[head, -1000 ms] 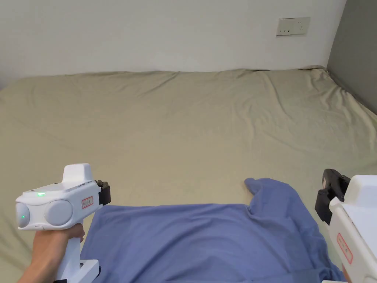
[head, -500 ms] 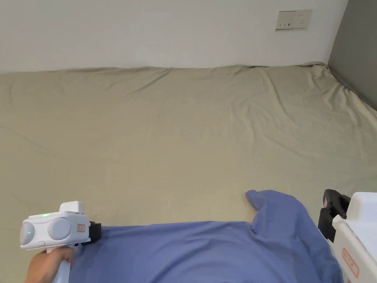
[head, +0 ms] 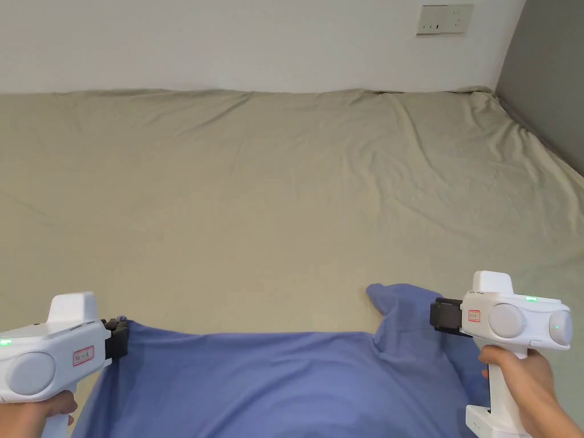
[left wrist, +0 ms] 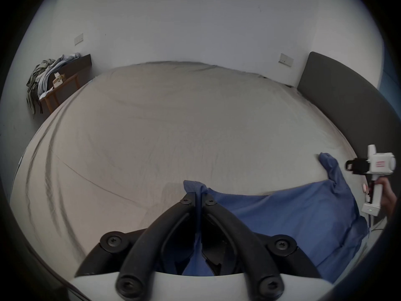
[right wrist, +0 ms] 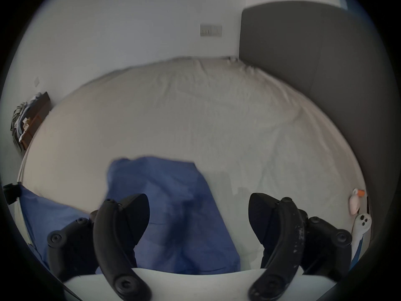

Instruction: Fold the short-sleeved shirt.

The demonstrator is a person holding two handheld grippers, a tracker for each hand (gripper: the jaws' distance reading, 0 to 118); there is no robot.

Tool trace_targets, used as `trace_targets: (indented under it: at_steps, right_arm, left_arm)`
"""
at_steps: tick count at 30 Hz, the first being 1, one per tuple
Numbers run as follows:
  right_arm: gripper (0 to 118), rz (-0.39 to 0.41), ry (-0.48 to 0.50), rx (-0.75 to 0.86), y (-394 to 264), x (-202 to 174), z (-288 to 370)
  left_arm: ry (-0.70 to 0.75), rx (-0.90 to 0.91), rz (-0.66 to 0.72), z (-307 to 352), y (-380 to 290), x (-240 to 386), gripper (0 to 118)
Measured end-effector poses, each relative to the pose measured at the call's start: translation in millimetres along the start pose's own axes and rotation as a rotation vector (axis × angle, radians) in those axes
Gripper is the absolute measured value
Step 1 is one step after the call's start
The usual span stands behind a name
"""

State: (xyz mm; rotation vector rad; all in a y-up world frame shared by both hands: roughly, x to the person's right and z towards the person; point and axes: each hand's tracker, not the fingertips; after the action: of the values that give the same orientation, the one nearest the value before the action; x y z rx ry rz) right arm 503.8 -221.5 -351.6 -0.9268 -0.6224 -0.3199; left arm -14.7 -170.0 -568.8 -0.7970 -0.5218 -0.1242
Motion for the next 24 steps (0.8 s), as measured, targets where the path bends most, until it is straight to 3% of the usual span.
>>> trace_targets:
  at_steps: [2, 3, 4, 5, 7, 9, 12, 17, 24]
  right_arm:
    - [87, 0.036, -0.030, -0.070, -8, -3, -17]
    - [71, 0.055, -0.028, -0.082, -13, -5, -20]
    - [48, 0.065, -0.019, -0.086, -18, -8, -19]
    - [39, 0.065, 0.020, -0.063, -24, -11, -15]
    - [6, 0.040, 0.022, -0.032, -26, -13, -2]
    - [6, 0.044, 0.045, -0.024, -28, -14, 10]
    - [6, 0.073, 0.047, 0.116, -32, -12, 55]
    - [6, 0.046, 0.151, 0.260, -54, 11, 141]
    - [6, 0.011, 0.232, 0.311, -131, 50, 217]
  left_arm:
    - [-0.014, 0.013, 0.004, 11, 0, 1, 3]
    - [-0.020, 0.017, 0.005, 14, 0, 3, 3]
    - [-0.022, 0.020, 0.004, 18, -1, 3, 3]
    - [-0.022, 0.023, 0.004, 21, -2, 4, 3]
    - [-0.021, 0.028, 0.006, 22, -4, 1, 3]
    - [-0.016, 0.037, 0.016, 29, -8, 2, 3]
    - [-0.010, 0.059, 0.050, 43, -15, -4, 3]
    - [0.013, 0.091, 0.106, 84, -36, -18, 3]
    - [0.029, 0.080, 0.178, 148, -95, -35, 3]
